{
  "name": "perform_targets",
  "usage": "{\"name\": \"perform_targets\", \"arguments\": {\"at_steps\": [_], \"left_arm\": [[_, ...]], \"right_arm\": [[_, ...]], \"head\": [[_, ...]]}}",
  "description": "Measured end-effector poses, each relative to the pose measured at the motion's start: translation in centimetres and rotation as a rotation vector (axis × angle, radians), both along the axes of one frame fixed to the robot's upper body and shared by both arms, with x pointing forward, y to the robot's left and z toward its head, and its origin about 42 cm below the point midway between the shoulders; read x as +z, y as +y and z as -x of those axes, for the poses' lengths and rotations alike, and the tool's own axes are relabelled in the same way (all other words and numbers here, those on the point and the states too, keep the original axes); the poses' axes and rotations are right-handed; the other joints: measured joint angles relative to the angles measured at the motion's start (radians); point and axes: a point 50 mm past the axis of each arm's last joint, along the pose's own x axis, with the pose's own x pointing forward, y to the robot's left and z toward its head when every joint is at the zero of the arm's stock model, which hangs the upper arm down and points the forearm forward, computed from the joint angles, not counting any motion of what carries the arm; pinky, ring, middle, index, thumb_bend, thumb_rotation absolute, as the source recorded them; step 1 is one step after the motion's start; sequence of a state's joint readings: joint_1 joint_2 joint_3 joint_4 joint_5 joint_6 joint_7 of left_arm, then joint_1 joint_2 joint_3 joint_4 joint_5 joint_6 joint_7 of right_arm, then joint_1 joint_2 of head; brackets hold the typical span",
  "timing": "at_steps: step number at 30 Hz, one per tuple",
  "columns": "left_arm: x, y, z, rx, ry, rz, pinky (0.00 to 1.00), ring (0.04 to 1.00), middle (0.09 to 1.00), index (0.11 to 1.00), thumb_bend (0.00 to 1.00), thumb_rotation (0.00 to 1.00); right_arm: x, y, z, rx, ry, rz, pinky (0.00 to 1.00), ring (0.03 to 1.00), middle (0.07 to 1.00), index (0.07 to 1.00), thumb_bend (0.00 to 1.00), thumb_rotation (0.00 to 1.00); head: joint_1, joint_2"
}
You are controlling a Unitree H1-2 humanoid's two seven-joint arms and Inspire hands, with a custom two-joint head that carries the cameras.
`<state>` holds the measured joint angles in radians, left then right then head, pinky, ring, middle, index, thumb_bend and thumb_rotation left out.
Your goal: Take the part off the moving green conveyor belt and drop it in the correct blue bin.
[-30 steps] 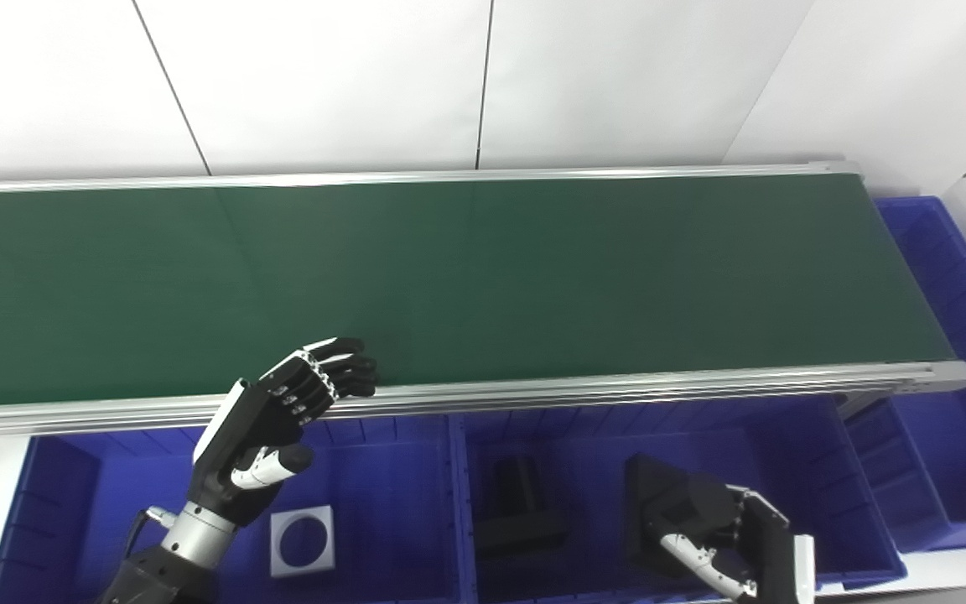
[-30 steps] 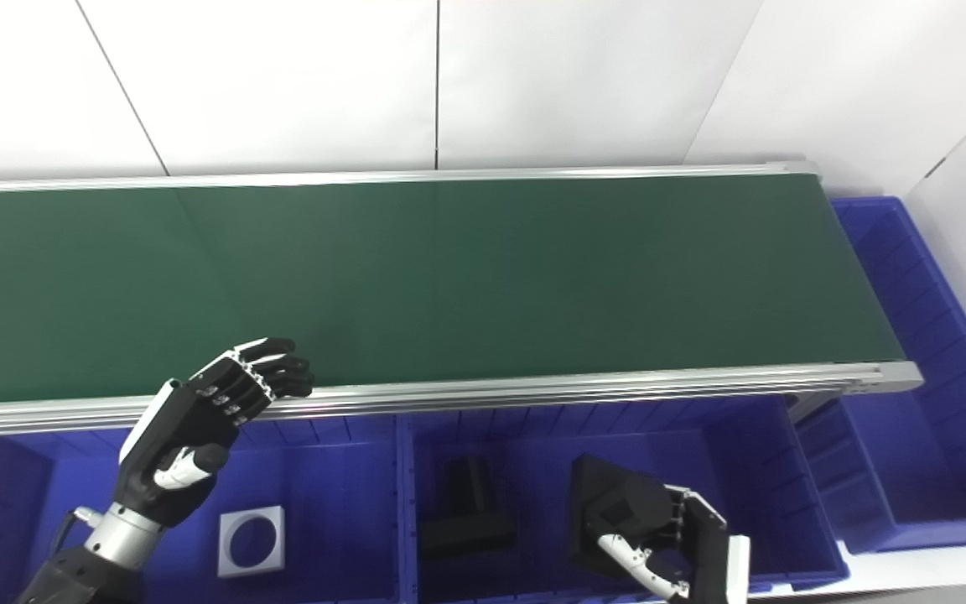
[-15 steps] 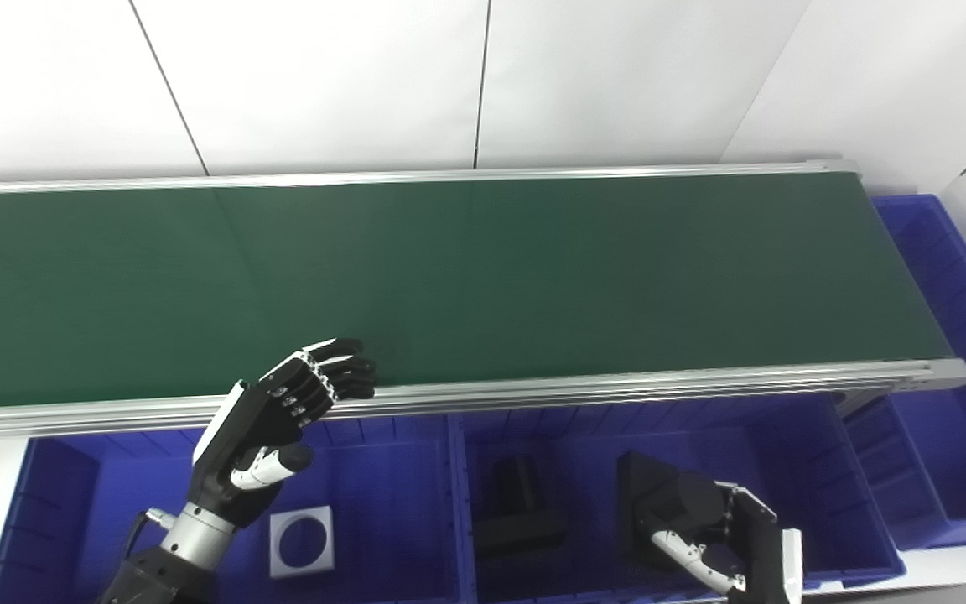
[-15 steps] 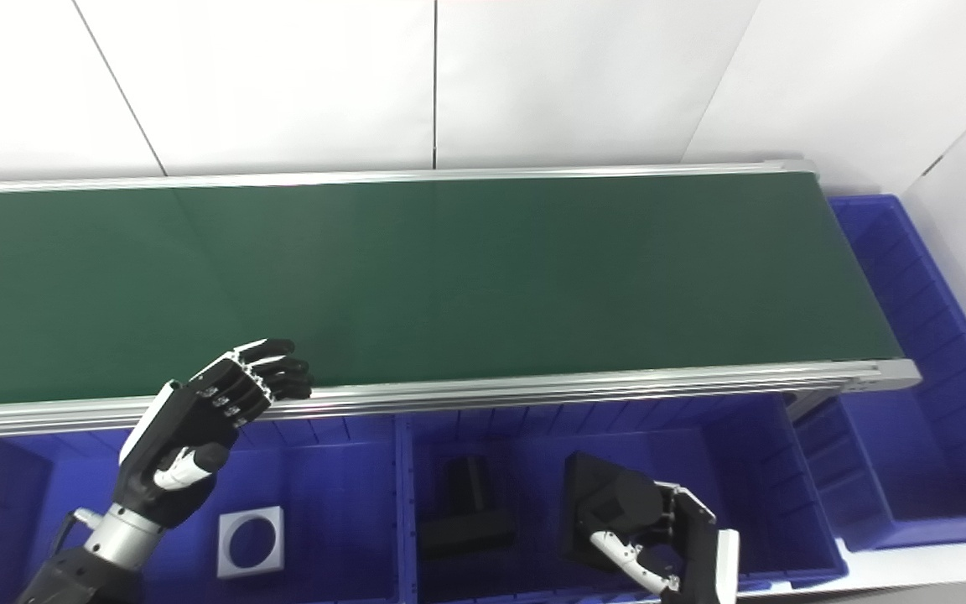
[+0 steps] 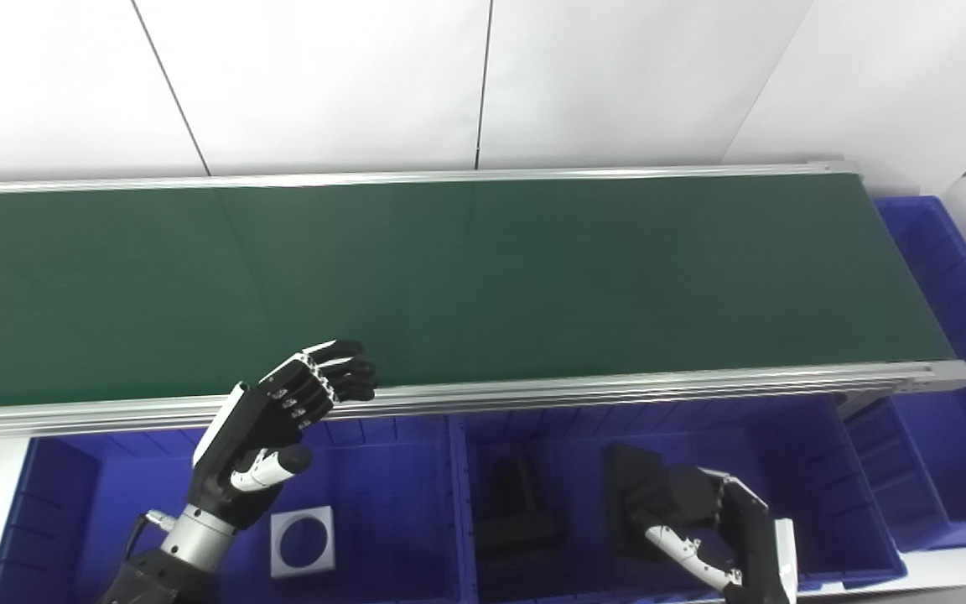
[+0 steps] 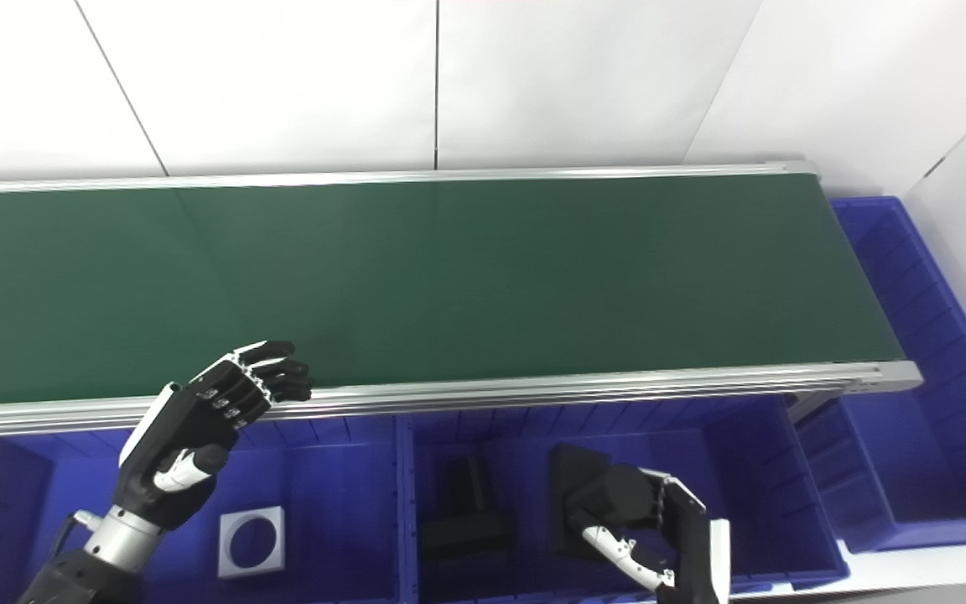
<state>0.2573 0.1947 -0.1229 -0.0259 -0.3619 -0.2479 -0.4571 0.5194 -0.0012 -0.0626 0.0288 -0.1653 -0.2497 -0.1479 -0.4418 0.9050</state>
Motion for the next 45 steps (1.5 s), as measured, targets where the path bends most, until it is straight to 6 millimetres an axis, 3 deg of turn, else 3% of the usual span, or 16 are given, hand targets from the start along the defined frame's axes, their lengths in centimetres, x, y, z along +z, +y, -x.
{"name": "perform_targets", "arguments": {"at_steps": [1,6,13,17,20,24,32,40,45], "left_arm": [[0.0,0.0,0.0,0.0,0.0,0.0,0.71,0.716,0.728,0.773,0.98,0.54],[0.0,0.0,0.1,0.001,0.002,0.0,0.71,0.717,0.729,0.772,0.99,0.54],[0.0,0.0,0.1,0.0,0.0,0.001,0.71,0.718,0.73,0.773,0.99,0.54],[0.0,-0.1,0.1,-0.001,0.001,0.001,0.71,0.717,0.73,0.774,0.99,0.54],[0.0,-0.1,0.1,-0.002,0.001,0.001,0.71,0.712,0.729,0.771,0.98,0.55],[-0.2,-0.2,0.2,-0.002,0.005,0.001,0.71,0.714,0.729,0.768,0.98,0.55],[-0.3,-1.2,0.1,0.0,0.003,0.009,0.7,0.714,0.724,0.763,0.99,0.55],[-0.4,-1.8,0.3,0.008,0.009,0.007,0.72,0.724,0.738,0.77,0.99,0.54],[-0.6,-2.6,0.5,0.016,0.015,0.023,0.72,0.734,0.756,0.777,0.99,0.54]], "right_arm": [[0.0,0.0,0.0,0.008,0.006,-0.011,0.86,0.927,0.95,0.963,0.86,0.4],[0.1,0.0,0.2,0.024,0.01,-0.034,0.88,0.932,0.951,0.967,0.89,0.45],[1.2,-0.1,0.0,0.023,-0.028,-0.029,0.8,0.884,0.909,0.938,0.93,0.5],[3.2,-0.1,0.0,0.027,-0.09,-0.022,0.76,0.841,0.871,0.9,0.9,0.49],[4.7,0.2,0.0,0.051,-0.13,0.0,0.73,0.802,0.838,0.884,0.85,0.54],[8.7,1.3,-0.3,0.124,-0.238,0.054,0.7,0.767,0.809,0.869,0.8,0.53],[14.7,4.6,-3.5,0.352,-0.439,0.043,0.69,0.769,0.814,0.87,0.77,0.49],[15.7,7.6,-7.4,0.503,-0.493,-0.017,0.69,0.754,0.797,0.843,0.77,0.47],[14.5,9.0,-9.8,0.548,-0.478,-0.043,0.66,0.733,0.781,0.833,0.74,0.5]], "head": [[0.0,-0.002],[0.002,-0.002],[0.003,-0.008],[0.011,-0.012],[0.025,-0.017],[0.04,-0.026],[0.103,-0.046],[0.181,-0.074],[0.215,-0.083]]}}
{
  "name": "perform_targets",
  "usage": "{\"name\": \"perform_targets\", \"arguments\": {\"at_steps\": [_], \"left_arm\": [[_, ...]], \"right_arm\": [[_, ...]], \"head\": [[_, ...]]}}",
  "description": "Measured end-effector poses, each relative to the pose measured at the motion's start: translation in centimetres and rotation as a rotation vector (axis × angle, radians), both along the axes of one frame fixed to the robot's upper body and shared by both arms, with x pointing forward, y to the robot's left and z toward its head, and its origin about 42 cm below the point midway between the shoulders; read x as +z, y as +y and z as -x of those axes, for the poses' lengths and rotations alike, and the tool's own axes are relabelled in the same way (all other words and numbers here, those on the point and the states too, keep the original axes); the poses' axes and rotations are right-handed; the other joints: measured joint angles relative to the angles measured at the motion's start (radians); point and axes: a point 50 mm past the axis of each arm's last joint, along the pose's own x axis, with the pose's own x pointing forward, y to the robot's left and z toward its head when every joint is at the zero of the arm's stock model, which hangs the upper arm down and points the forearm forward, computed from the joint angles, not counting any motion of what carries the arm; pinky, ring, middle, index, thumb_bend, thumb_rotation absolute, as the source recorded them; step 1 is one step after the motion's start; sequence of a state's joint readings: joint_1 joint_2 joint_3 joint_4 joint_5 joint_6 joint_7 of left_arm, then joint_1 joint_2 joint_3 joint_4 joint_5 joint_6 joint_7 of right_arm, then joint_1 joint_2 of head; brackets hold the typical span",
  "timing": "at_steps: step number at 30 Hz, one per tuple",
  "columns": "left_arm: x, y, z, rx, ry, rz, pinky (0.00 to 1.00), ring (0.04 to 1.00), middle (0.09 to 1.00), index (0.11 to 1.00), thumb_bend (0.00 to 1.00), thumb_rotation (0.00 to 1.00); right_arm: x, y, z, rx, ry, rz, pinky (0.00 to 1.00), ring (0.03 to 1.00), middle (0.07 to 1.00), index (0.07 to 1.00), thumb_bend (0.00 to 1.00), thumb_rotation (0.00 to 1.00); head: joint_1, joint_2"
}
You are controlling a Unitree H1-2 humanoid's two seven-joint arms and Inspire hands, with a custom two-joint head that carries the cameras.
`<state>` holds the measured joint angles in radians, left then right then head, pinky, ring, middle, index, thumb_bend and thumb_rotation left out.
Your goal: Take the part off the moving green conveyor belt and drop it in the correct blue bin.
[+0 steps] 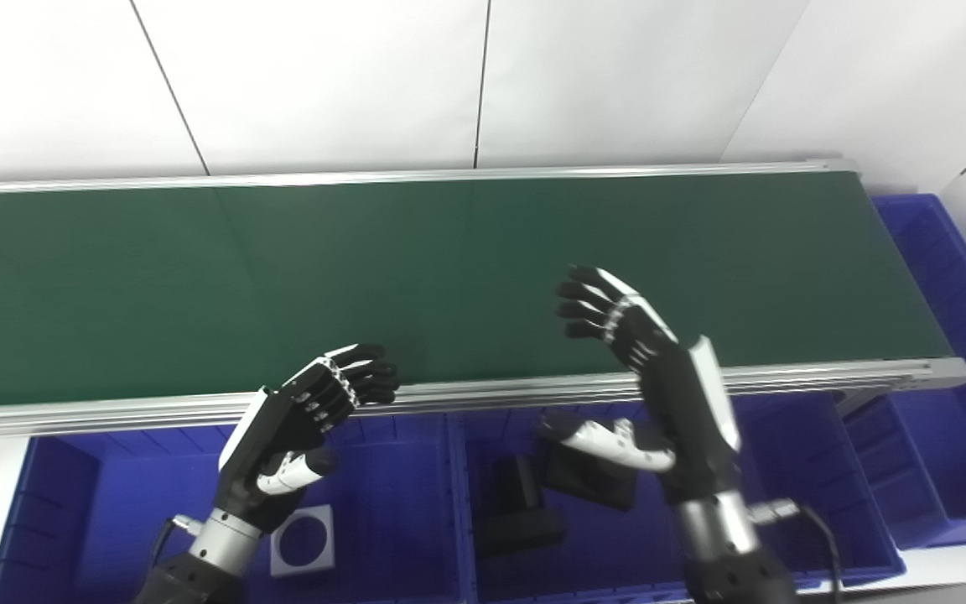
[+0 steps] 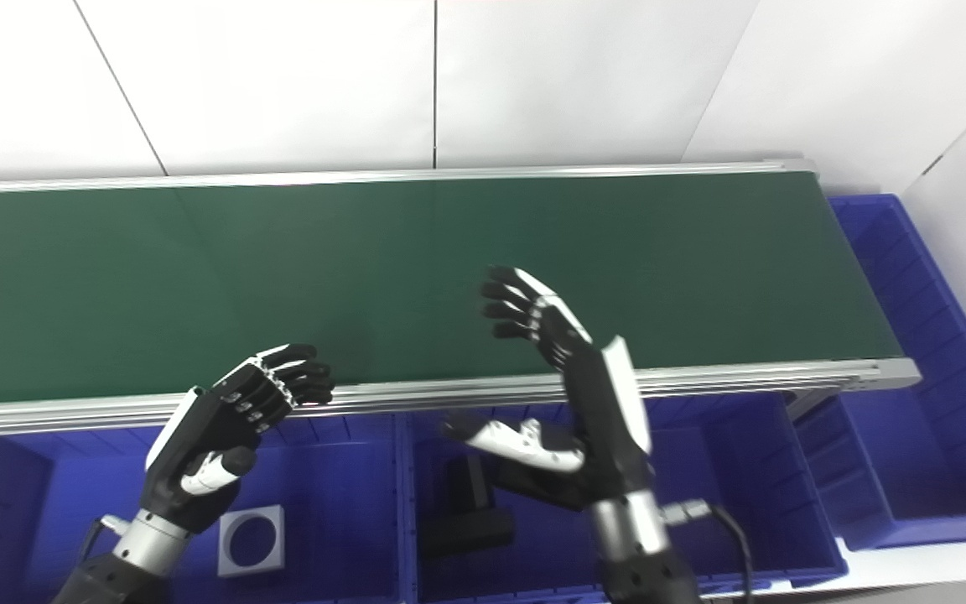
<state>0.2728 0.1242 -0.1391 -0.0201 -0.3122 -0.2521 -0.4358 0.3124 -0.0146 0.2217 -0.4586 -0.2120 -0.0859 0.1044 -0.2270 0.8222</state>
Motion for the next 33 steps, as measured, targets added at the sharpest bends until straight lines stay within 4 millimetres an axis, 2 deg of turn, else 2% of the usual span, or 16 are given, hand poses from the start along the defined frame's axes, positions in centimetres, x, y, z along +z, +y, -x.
{"name": "perform_targets", "arguments": {"at_steps": [4,9,12,17,33], "left_arm": [[-0.2,0.0,0.3,0.006,0.005,-0.013,0.71,0.75,0.783,0.795,0.99,0.52],[-0.2,-0.7,0.5,0.034,0.004,-0.005,0.72,0.781,0.807,0.818,0.99,0.51],[-0.3,-1.0,0.7,0.047,0.006,0.0,0.72,0.79,0.814,0.827,0.99,0.51],[-0.3,-1.1,0.9,0.06,-0.004,-0.019,0.73,0.81,0.828,0.843,0.99,0.52],[-0.3,-1.6,0.8,0.1,-0.013,-0.02,0.76,0.838,0.852,0.849,0.97,0.51]], "right_arm": [[-1.9,0.9,-1.1,0.015,0.062,-0.009,0.64,0.704,0.759,0.812,0.71,0.56],[-5.2,1.5,-2.4,0.022,0.157,-0.035,0.62,0.691,0.748,0.796,0.69,0.59],[-6.9,1.4,-2.5,0.022,0.176,-0.04,0.6,0.685,0.743,0.795,0.68,0.6],[-7.4,0.2,-2.3,0.01,0.189,-0.048,0.59,0.678,0.737,0.796,0.7,0.63],[-7.9,-0.3,-1.1,0.041,0.192,-0.038,0.63,0.705,0.761,0.81,0.71,0.64]], "head": [[0.04,-0.006],[0.086,-0.009],[0.098,-0.009],[0.126,-0.006],[0.186,-0.015]]}}
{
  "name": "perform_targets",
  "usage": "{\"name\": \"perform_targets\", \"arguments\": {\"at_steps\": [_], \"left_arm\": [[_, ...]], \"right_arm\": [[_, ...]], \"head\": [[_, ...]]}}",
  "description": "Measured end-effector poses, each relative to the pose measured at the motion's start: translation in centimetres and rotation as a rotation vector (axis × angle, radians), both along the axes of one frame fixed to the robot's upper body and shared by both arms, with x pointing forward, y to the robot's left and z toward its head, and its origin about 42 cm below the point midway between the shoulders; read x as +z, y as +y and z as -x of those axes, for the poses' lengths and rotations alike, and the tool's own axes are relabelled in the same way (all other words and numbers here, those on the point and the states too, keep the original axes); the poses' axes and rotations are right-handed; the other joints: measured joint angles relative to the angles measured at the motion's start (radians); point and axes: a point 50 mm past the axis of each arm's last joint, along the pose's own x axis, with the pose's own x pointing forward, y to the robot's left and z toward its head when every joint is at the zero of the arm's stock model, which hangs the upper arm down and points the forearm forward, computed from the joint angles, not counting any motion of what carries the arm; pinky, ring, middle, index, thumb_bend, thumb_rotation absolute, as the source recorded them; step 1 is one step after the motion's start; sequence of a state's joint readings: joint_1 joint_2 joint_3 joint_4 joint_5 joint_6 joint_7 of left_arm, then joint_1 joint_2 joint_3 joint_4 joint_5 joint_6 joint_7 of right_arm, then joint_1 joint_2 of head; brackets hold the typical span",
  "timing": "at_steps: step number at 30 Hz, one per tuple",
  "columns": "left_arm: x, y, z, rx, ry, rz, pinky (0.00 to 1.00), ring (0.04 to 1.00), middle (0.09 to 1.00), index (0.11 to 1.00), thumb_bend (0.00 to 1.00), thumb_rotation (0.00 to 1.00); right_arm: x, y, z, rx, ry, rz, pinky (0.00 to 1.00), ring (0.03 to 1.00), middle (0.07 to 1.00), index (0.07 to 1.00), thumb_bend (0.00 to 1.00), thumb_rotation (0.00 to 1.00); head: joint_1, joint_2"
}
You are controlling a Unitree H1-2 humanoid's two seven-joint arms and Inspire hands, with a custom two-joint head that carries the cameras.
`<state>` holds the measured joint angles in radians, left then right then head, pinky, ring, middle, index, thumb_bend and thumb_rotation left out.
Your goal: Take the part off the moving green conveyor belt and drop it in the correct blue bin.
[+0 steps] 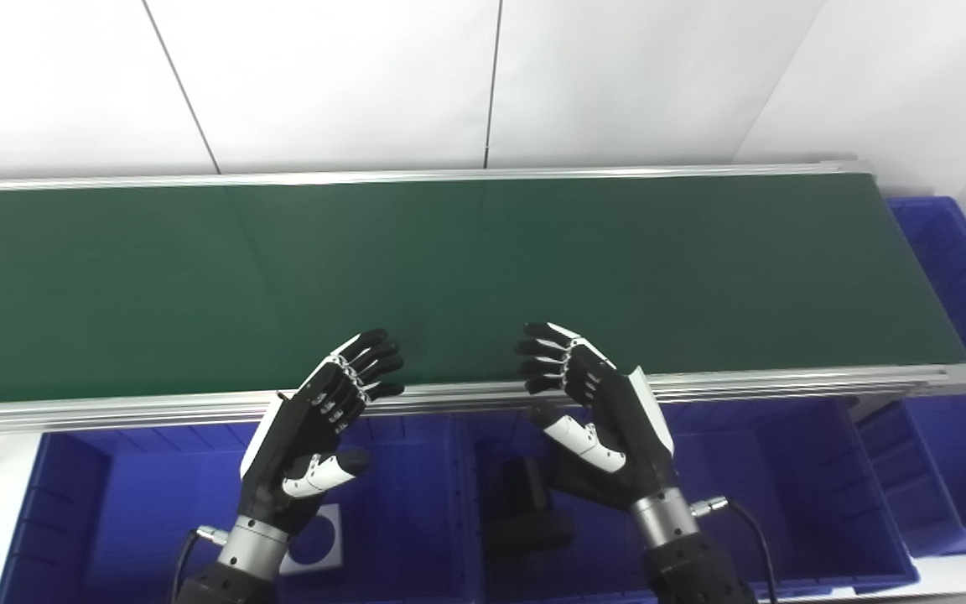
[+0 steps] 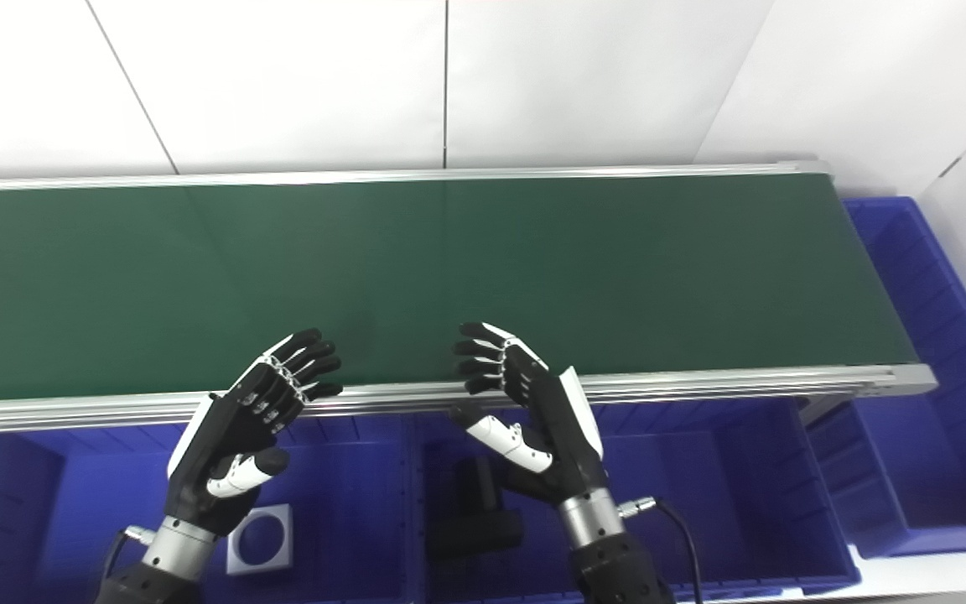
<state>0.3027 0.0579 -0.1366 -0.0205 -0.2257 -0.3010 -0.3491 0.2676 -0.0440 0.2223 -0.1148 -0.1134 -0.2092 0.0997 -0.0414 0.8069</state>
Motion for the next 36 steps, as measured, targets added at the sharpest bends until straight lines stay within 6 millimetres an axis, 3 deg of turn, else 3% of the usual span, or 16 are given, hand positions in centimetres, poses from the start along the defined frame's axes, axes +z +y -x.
{"name": "perform_targets", "arguments": {"at_steps": [14,36], "left_arm": [[-0.3,-0.1,-0.1,0.006,0.0,0.002,0.77,0.83,0.846,0.85,0.95,0.48],[-0.7,-0.4,-0.3,-0.009,0.001,-0.017,0.77,0.828,0.835,0.854,0.97,0.49]], "right_arm": [[-0.1,-1.0,2.2,0.0,0.018,0.008,0.68,0.759,0.803,0.848,0.73,0.67],[-0.3,-1.4,1.9,0.006,0.015,-0.014,0.69,0.766,0.8,0.846,0.73,0.64]], "head": [[0.014,-0.02],[0.031,-0.034]]}}
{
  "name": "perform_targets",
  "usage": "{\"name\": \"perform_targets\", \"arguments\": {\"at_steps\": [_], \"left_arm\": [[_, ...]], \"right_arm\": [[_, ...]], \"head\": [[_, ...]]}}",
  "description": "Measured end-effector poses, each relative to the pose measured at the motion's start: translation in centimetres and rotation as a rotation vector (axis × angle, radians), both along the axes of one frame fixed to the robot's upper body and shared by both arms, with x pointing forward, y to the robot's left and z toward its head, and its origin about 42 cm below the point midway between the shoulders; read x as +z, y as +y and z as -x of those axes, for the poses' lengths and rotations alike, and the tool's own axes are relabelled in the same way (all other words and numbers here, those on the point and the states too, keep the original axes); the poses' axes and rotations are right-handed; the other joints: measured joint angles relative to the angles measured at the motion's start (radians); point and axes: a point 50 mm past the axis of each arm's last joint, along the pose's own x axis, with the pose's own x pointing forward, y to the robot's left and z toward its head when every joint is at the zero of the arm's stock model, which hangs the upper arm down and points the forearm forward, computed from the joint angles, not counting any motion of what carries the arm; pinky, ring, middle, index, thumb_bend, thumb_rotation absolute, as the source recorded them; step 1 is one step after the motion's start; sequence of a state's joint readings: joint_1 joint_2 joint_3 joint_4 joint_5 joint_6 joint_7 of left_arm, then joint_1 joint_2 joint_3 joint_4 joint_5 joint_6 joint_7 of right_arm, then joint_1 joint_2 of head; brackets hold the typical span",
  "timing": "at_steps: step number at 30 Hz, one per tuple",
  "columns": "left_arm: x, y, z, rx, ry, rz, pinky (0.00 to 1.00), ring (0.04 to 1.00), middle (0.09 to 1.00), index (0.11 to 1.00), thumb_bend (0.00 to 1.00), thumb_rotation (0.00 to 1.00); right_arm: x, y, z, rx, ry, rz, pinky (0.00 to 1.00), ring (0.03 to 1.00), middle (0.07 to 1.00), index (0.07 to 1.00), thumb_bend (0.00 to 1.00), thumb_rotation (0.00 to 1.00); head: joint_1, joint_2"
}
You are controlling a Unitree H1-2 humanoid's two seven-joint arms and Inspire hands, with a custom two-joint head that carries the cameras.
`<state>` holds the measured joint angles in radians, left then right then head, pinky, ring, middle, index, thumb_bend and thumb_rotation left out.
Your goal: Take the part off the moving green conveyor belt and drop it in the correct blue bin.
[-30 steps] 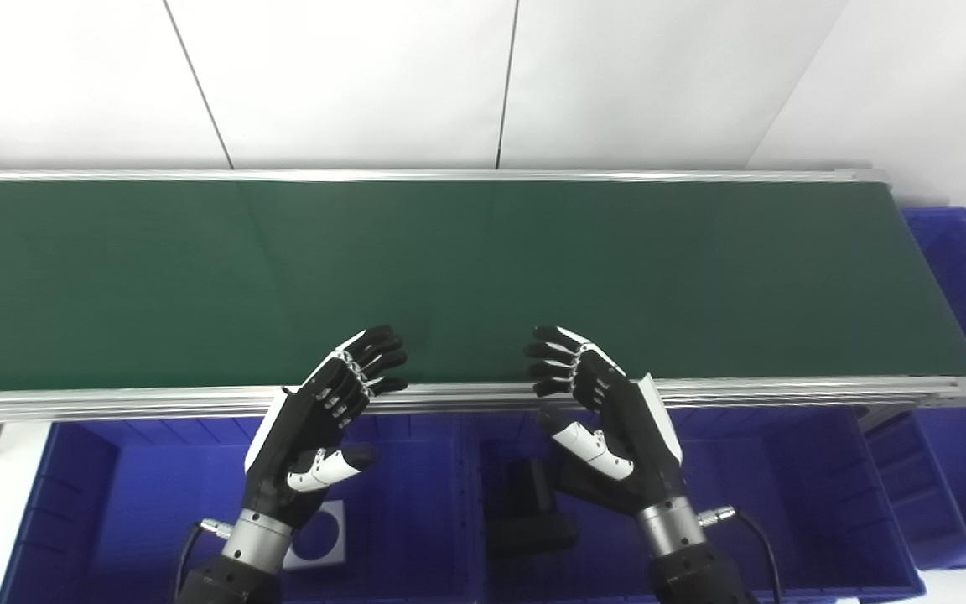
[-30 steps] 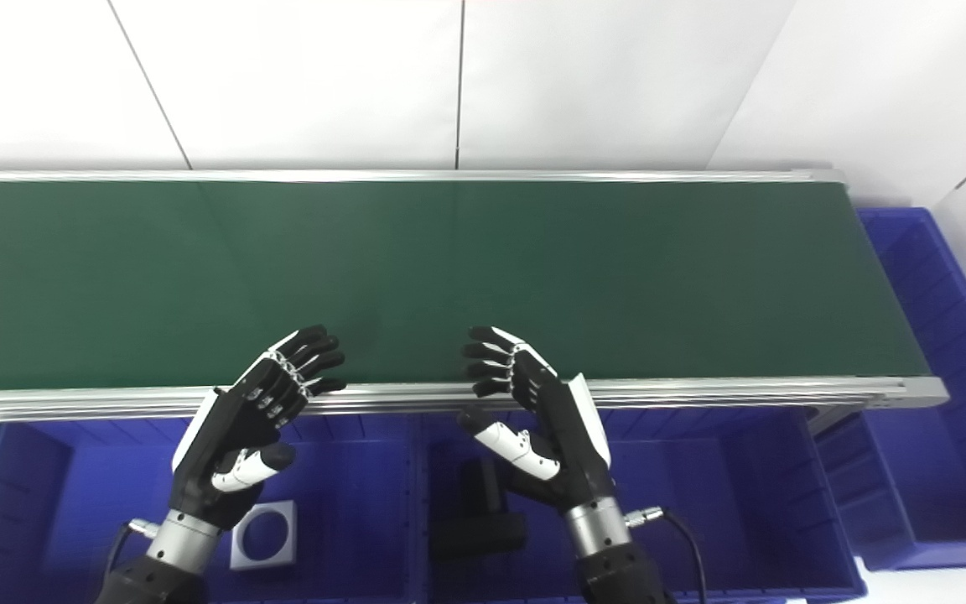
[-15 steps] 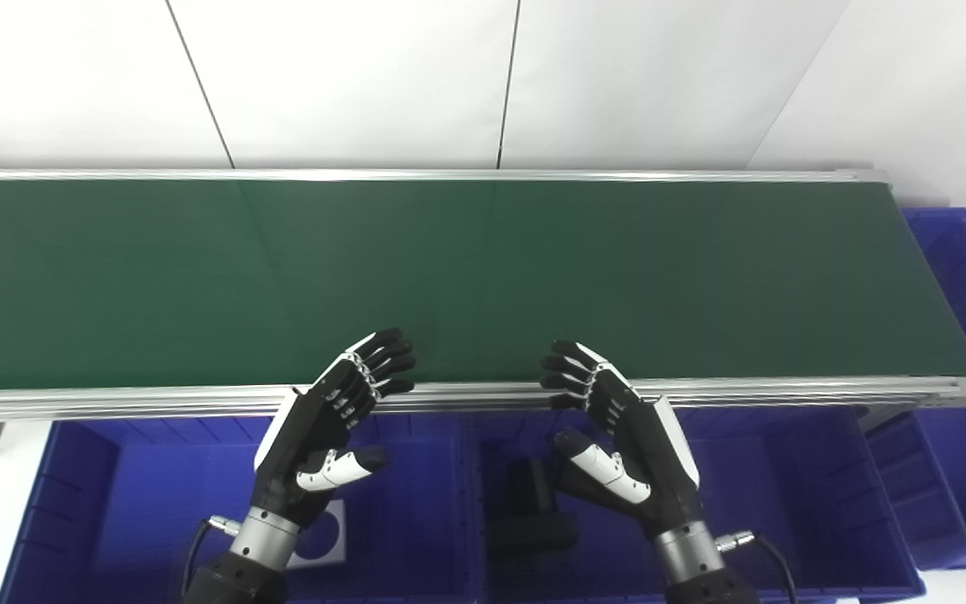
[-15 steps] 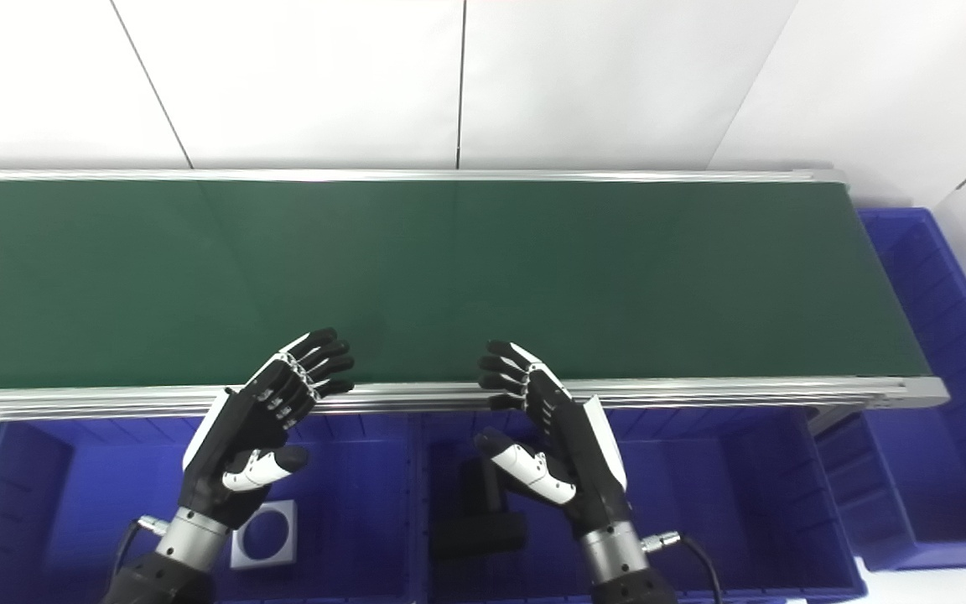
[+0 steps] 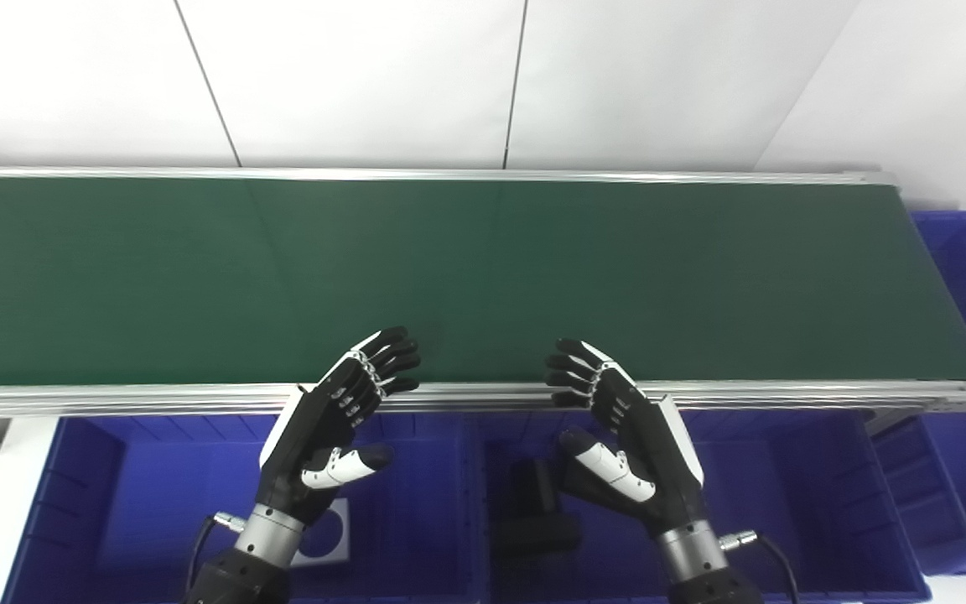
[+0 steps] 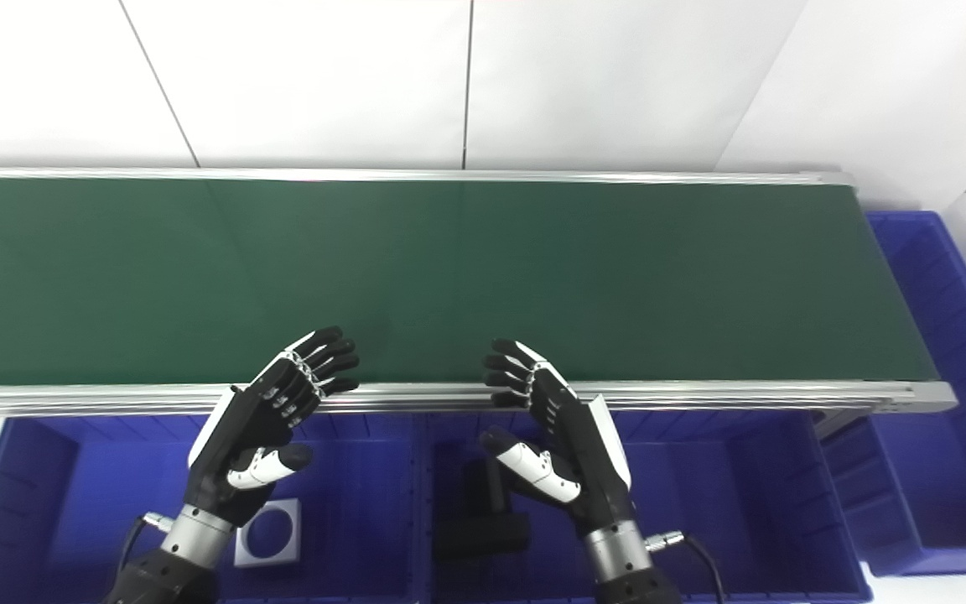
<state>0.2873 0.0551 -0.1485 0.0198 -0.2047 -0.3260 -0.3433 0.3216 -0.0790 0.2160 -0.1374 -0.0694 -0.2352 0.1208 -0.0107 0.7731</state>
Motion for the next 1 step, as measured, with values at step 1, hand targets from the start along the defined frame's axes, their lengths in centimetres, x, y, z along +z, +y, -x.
{"name": "perform_targets", "arguments": {"at_steps": [1], "left_arm": [[-0.02,-0.01,0.0,0.0,0.001,0.0,0.77,0.828,0.835,0.854,0.97,0.49]], "right_arm": [[0.0,-0.02,-0.01,0.001,-0.004,0.0,0.69,0.766,0.8,0.845,0.73,0.65]], "head": [[0.005,0.0]]}}
